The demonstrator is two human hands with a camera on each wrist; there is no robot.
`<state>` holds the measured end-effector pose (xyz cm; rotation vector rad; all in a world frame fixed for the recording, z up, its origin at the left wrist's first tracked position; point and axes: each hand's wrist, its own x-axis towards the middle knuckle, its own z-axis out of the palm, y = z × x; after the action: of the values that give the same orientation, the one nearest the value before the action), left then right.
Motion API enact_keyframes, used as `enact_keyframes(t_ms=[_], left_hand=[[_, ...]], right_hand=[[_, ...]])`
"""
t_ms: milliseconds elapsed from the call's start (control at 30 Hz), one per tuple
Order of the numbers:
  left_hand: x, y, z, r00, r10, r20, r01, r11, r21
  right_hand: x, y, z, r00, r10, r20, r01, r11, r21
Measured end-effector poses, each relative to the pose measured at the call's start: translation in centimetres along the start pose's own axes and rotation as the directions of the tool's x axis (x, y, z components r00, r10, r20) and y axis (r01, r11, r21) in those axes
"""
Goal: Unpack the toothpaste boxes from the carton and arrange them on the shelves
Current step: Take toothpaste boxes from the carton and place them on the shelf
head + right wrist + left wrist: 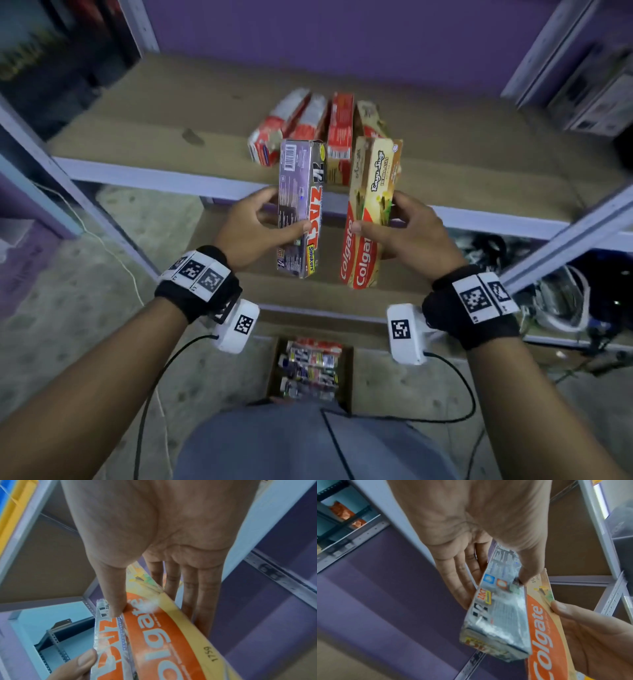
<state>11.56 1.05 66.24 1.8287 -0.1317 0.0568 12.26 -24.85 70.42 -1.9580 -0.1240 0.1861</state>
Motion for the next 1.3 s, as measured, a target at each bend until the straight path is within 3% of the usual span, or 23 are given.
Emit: enact_keyframes(t_ms=[233, 600, 800, 933, 1033, 1300], left_hand=[[5.4, 3.7, -3.4, 0.988, 0.067, -0.141, -0.050, 0.991, 0.126], [14.0, 8.0, -6.7, 0.967, 0.040, -0.253, 0.071, 0.906, 0.418], [16.7, 7.1, -8.0, 0.970, 0.041, -0.241, 0.103, 0.827, 0.553], [18.0, 6.0, -8.9, 0.975, -0.005, -0.223, 0.154, 0.739, 0.656], [18.5, 5.2, -9.3, 0.973, -0.019, -0.230, 0.181, 0.678, 0.713], [19.0, 3.2, -10.0, 0.971, -0.046, -0.235, 0.207, 0.658, 0.724]], right_hand=[[4.6, -6.1, -2.9, 0.996, -0.030, -0.087, 0.020, 0.994, -0.108], [13.2, -10.8, -3.3, 0.989, 0.029, -0.145, -0.058, 0.978, -0.200], [16.8, -10.9, 0.0, 0.987, 0.027, -0.161, -0.074, 0.953, -0.294], [17.8, -11.1, 2.1, 0.990, -0.025, -0.137, -0.046, 0.872, -0.487], [18.6, -11.6, 3.6, 0.989, -0.047, -0.141, -0.035, 0.848, -0.528], [19.7, -12.1, 5.7, 0.988, -0.043, -0.150, -0.048, 0.833, -0.552]])
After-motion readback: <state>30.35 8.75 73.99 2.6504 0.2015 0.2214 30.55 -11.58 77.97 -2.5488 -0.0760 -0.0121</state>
